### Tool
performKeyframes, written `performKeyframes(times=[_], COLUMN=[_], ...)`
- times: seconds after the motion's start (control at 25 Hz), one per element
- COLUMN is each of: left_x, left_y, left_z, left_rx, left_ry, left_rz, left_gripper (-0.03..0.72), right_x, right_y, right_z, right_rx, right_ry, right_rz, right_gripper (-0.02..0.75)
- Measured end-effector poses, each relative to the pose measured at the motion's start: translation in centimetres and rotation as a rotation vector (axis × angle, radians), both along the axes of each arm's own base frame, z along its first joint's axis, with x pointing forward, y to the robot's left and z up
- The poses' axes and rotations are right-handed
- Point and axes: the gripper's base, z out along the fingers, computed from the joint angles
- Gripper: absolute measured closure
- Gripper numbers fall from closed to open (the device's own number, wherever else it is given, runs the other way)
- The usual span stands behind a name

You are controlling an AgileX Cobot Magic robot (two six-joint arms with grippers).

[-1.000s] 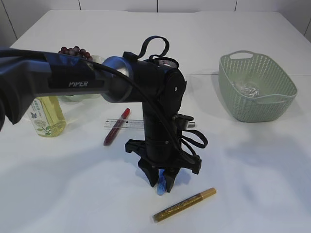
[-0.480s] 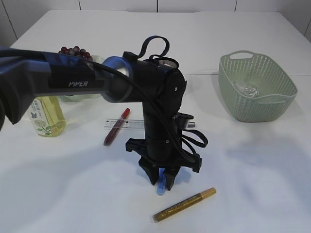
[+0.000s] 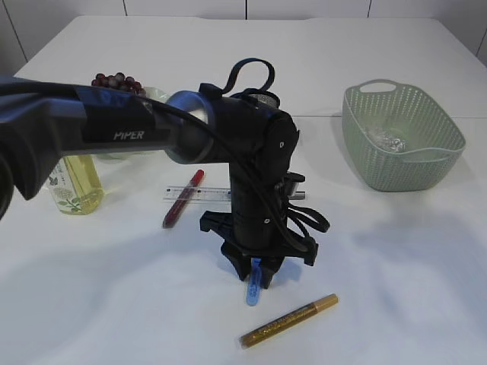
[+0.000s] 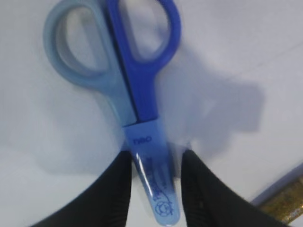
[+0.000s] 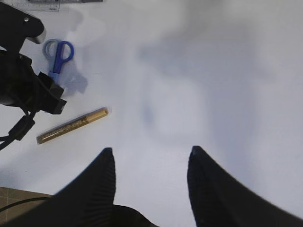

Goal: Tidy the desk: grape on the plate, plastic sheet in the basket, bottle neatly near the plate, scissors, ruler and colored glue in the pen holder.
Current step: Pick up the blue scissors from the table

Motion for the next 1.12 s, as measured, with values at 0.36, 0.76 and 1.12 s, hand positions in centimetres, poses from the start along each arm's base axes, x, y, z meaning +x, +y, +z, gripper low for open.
performKeyframes(times=[0.36,0.76,1.12], left_x=[-0.7,-0.8,-0.8], left_y=[-0.9,-1.1,-1.0], left_z=[-0.5,-0.5,-0.5], left_rx=[0.031,0.04,0.055], left_ry=[-0.037,-0.047,-0.054], left_rz=[-0.044,-0.058,-0.067], left_gripper=[0.419,0.46,0.544], right_x=[0.0,0.0,0.0], right_y=[0.0,0.0,0.0], right_z=[0.0,0.0,0.0], right_rx=[0.0,0.0,0.0], right_ry=[0.0,0.0,0.0], right_rz=[0.0,0.0,0.0], right_gripper=[0.339,0.339,0.339])
